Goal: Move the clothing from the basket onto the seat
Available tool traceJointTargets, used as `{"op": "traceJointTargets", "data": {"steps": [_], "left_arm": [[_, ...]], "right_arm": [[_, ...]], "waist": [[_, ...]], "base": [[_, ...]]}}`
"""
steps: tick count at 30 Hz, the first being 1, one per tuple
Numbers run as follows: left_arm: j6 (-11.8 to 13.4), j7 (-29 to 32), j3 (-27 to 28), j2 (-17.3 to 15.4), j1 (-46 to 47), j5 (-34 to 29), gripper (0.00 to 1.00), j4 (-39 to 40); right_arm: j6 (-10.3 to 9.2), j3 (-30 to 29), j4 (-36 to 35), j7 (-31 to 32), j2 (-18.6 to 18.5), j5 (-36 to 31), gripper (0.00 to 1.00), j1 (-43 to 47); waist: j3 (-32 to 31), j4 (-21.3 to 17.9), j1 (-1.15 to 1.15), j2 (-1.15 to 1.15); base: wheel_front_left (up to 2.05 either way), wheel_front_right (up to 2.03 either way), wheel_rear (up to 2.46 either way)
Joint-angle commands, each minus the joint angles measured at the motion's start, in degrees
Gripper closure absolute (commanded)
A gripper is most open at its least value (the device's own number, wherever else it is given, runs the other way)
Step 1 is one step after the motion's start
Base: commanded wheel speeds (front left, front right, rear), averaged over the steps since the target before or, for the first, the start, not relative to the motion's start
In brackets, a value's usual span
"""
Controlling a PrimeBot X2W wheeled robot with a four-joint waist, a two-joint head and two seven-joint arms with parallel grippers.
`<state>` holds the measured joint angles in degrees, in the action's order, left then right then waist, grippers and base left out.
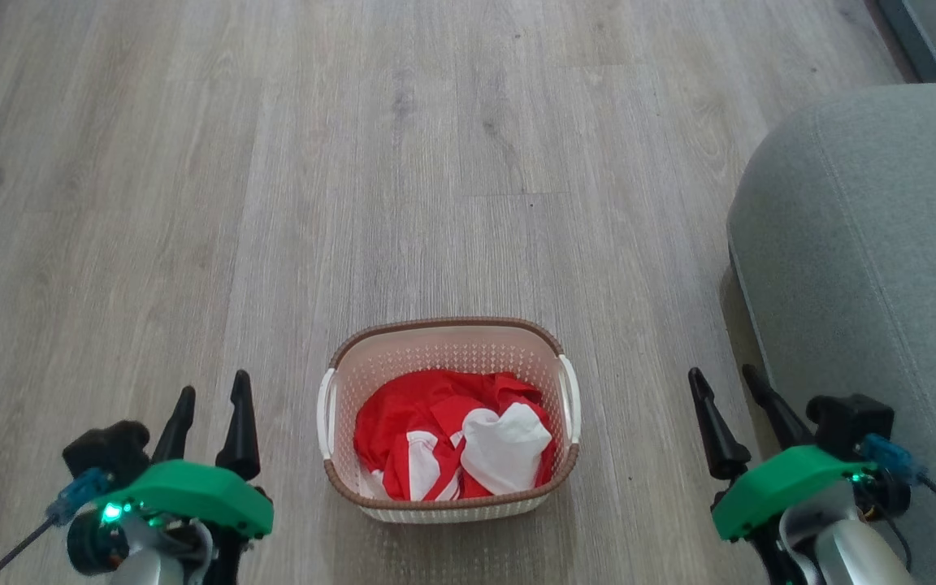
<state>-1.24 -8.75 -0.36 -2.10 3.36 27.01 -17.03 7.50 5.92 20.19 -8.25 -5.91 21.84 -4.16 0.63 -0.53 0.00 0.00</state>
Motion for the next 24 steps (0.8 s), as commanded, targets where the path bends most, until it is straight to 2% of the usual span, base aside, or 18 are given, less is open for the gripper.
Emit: {"op": "traceJointTargets", "data": {"steps": [1,24], "left_arm": [[0.4,-0.8,1.2,-0.6,2.8,-2.2,0.0,2.1],[1.2,-4.8,0.9,-0.7,2.9,-18.2,0.0,0.5]], "right_arm": [[-0.01,1.1,-1.6,-1.3,-0.9,-2.0,0.0,-3.1],[-0.01,0.8,-1.2,-5.3,-0.9,-17.4,0.0,-4.1]], "waist": [[0.0,0.0,0.0,0.0],[-0.1,0.0,0.0,0.0]], "base": [[0.0,0.0,0.0],[0.0,0.0,0.0]]}}
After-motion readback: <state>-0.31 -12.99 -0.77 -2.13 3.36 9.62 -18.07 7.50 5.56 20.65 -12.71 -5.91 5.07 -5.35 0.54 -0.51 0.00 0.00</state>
